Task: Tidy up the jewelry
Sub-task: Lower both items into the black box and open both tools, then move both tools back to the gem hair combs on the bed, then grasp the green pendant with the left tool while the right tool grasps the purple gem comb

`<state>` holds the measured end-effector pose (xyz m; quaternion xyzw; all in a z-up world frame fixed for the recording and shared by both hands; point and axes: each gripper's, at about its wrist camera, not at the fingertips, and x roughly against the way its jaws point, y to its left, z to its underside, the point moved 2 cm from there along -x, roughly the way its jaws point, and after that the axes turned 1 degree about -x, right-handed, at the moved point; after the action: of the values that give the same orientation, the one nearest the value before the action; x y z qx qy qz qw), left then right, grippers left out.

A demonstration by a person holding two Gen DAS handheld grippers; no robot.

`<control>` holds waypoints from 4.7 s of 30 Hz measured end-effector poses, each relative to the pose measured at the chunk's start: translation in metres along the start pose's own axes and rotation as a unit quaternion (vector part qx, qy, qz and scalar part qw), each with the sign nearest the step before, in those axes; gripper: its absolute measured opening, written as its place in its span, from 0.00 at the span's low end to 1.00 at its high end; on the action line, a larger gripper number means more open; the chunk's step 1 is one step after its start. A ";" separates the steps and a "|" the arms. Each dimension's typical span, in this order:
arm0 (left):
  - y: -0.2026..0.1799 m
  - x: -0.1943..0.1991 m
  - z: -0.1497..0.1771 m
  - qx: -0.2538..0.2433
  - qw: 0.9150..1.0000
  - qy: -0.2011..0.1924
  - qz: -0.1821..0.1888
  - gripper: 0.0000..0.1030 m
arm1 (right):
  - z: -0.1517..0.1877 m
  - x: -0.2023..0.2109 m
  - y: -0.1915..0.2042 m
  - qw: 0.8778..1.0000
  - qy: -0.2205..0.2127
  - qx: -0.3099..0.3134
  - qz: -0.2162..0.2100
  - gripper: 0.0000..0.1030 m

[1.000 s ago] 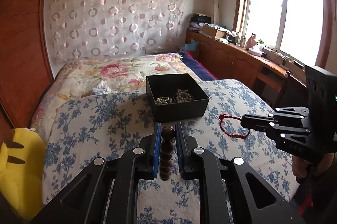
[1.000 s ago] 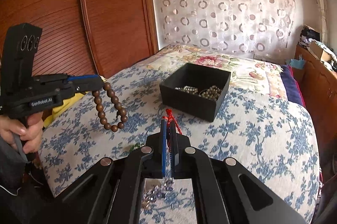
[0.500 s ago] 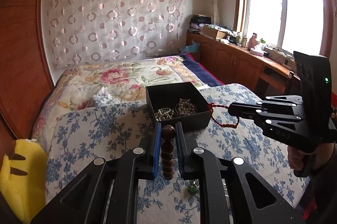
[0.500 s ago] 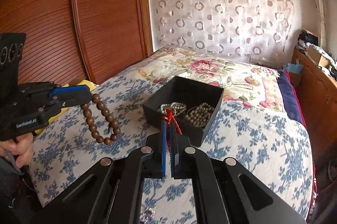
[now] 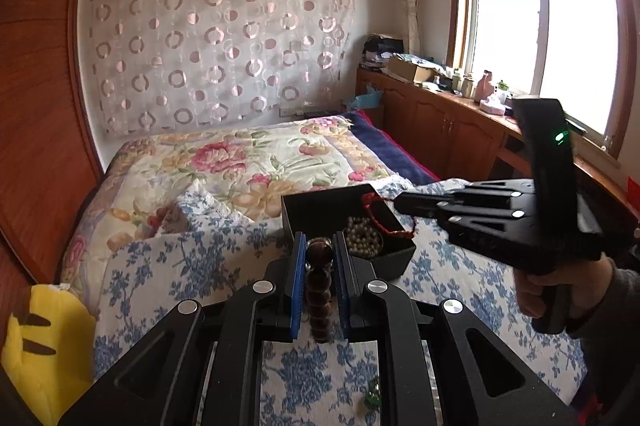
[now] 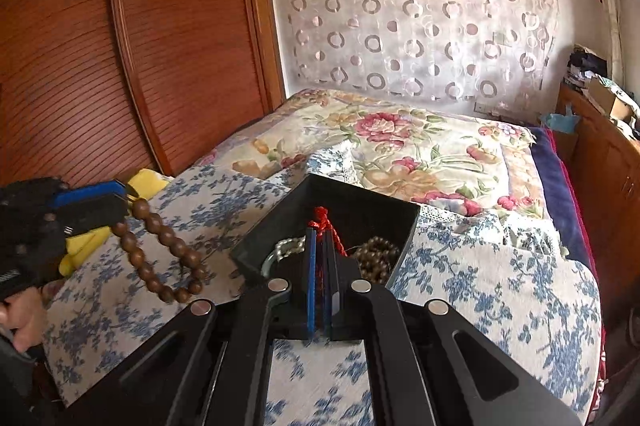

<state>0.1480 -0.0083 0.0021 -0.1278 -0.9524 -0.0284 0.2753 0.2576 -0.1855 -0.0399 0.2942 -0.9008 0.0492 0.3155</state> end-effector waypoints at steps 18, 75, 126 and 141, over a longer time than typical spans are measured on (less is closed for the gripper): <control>-0.008 -0.052 -0.036 -0.020 1.000 0.017 -0.013 0.12 | 0.015 -0.007 -0.020 1.000 0.005 -0.017 0.006 0.25; -0.015 -0.013 0.107 -0.011 0.995 0.097 0.004 0.55 | 0.156 0.076 0.044 0.998 0.064 -0.006 -0.029 0.56; -0.020 -0.016 0.130 0.009 0.992 0.124 0.031 0.56 | 0.134 0.088 0.054 0.997 0.054 0.044 -0.022 0.60; -0.045 -0.040 0.127 -0.018 0.988 0.143 0.046 0.31 | 0.136 0.099 0.032 0.999 0.041 0.023 -0.005 0.60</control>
<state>0.1032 -0.0446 -0.1256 -0.1706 -0.8957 -0.0510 0.4075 0.1045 -0.2455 -0.0860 0.3034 -0.8845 0.0805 0.3452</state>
